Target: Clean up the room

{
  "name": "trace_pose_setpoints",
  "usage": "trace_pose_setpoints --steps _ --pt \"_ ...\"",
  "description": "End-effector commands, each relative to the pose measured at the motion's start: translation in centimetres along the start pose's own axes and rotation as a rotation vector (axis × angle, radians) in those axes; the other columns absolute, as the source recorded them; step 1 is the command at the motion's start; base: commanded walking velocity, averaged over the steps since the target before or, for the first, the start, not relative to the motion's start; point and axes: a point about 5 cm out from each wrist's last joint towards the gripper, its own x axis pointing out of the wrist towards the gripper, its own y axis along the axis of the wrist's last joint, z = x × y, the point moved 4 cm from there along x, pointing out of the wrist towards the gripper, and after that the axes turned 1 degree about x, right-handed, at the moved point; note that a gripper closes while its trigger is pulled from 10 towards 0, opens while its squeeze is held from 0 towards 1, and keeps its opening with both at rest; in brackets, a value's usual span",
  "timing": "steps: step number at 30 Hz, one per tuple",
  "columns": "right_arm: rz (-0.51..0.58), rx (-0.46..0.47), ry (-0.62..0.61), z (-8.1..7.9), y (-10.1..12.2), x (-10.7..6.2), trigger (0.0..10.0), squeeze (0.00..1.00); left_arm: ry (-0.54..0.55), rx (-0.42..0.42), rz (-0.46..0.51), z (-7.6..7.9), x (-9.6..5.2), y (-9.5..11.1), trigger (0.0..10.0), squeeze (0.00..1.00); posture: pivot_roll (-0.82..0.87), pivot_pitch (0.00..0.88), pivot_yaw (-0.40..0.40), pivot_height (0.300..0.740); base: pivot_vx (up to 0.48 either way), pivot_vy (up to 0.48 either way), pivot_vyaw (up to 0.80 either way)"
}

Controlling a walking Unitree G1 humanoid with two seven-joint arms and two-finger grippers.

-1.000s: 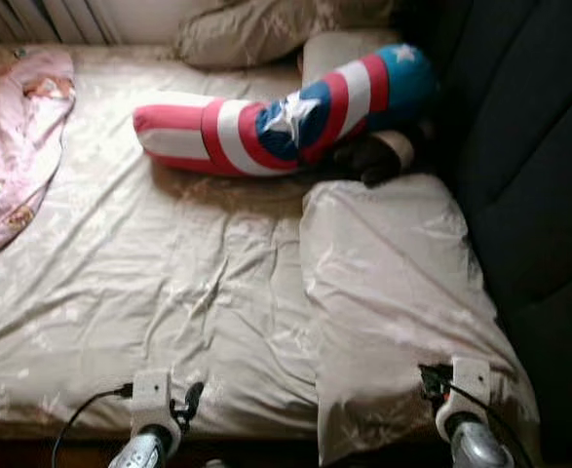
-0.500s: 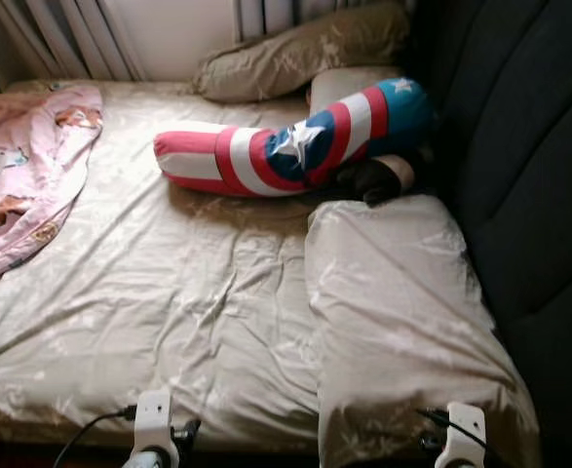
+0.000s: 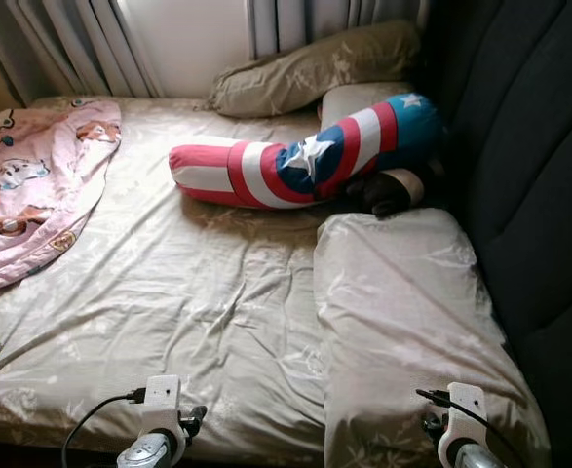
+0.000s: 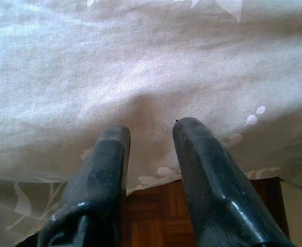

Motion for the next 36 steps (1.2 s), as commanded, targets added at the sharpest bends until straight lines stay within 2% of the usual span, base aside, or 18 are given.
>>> trace_pose_setpoints --steps 1,5,11,15,19,36 --pt "-0.021 -0.015 -0.006 0.3 -0.3 0.0 10.0 0.00 0.014 -0.007 -0.041 -0.2 -0.1 -0.7 10.0 0.00 0.02 0.029 -0.007 0.740 0.000 0.000 0.00" --pt "-0.011 -0.081 -0.011 0.6 0.1 0.0 10.0 0.00 0.012 -0.012 -0.042 0.0 0.1 -0.4 10.0 0.00 0.02 0.020 -0.009 0.740 0.000 0.125 0.00" --pt "-0.026 -0.049 -0.010 0.9 -0.3 -0.1 10.0 0.00 0.013 -0.020 -0.040 0.1 0.1 -0.3 10.0 0.00 0.03 0.003 -0.013 0.740 0.000 0.452 0.58" --pt "-0.039 -0.030 -0.015 1.3 -0.8 -0.3 10.0 0.00 0.017 -0.018 -0.041 0.0 0.2 -0.2 10.0 0.00 0.03 0.003 -0.010 0.740 0.000 0.480 0.00" --pt "-0.015 -0.031 0.003 0.1 0.2 0.1 10.0 0.00 0.020 -0.014 -0.042 -0.1 0.2 -0.1 10.0 0.00 0.03 0.000 -0.010 0.740 0.000 0.480 0.00" --pt "-0.011 0.032 -0.029 0.3 0.2 0.1 10.0 0.00 0.019 -0.013 -0.044 -0.1 0.2 -0.1 10.0 0.00 0.03 0.000 -0.005 0.740 0.000 0.480 0.00"
